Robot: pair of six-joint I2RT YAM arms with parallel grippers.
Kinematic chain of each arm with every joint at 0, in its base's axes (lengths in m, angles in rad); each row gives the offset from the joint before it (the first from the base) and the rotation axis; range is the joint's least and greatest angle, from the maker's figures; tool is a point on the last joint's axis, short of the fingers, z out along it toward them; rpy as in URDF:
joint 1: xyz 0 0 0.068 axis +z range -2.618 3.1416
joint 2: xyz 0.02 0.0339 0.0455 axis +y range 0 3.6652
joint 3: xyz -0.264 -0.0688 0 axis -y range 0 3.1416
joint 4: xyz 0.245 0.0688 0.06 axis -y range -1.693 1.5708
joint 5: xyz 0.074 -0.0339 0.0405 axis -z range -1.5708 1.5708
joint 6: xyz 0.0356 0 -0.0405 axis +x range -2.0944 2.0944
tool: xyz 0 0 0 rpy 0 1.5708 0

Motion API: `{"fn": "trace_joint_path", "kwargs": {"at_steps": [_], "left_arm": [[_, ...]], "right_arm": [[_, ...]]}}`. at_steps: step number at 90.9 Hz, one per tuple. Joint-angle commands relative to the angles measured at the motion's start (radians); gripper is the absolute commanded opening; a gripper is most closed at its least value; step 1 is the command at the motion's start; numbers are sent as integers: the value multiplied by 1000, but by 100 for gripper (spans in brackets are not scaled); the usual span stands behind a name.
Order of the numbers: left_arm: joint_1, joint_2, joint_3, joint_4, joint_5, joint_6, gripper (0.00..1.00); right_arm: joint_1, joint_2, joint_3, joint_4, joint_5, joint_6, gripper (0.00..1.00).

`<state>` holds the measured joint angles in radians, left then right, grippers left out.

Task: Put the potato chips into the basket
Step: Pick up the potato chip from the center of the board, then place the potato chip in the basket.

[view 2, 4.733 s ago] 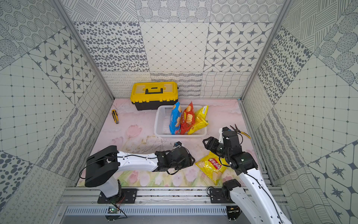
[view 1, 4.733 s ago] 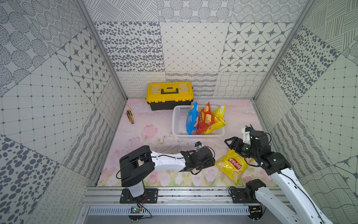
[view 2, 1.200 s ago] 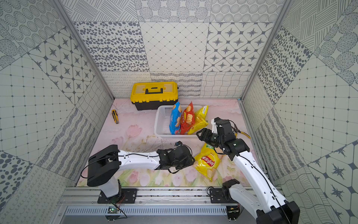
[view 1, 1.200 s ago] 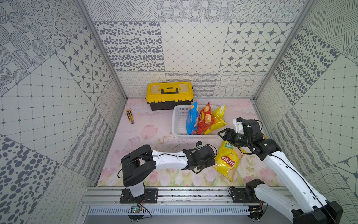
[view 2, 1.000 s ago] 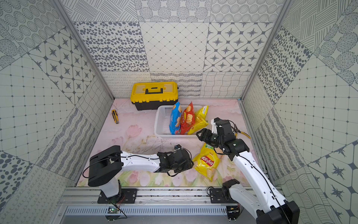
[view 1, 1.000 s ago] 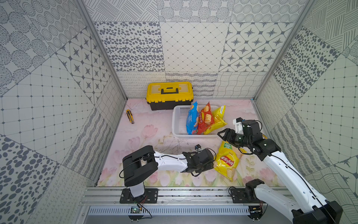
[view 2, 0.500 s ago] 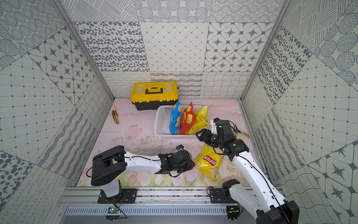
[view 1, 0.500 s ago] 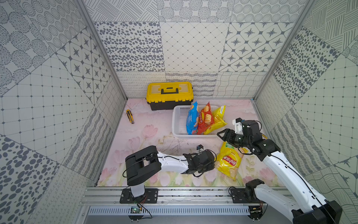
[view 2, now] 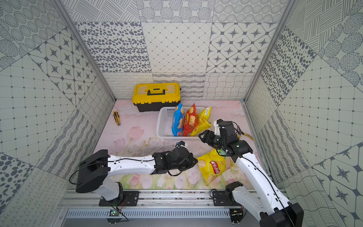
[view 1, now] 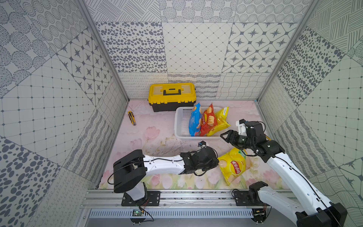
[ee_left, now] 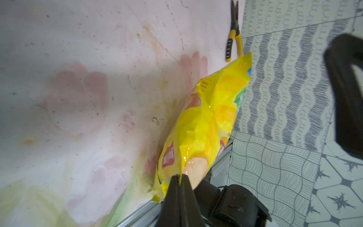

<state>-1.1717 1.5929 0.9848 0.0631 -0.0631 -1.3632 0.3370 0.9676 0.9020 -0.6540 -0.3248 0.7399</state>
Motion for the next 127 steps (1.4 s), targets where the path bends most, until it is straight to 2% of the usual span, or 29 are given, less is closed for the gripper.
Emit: {"fn": "trace_joint_path", "kwargs": {"at_steps": [1, 24, 42, 65, 95, 106, 127], "left_arm": [[4, -98, 68, -228, -8, 104, 0], [5, -290, 158, -458, -45, 210, 0], [5, -443, 198, -588, -93, 229, 0], [6, -570, 263, -762, -183, 245, 0], [26, -642, 336, -904, -289, 279, 0], [65, -661, 391, -954, -323, 315, 0], [146, -580, 545, -992, -321, 424, 0]], "right_arm": [[3, 8, 57, 9, 16, -27, 69], [3, 42, 111, 7, -4, -28, 69], [3, 62, 156, 4, -13, -27, 69], [13, 93, 238, -3, -36, -30, 69], [47, 131, 311, -16, -51, -49, 69], [66, 156, 353, -19, -62, -53, 69], [123, 212, 439, -24, -73, -57, 69]]}}
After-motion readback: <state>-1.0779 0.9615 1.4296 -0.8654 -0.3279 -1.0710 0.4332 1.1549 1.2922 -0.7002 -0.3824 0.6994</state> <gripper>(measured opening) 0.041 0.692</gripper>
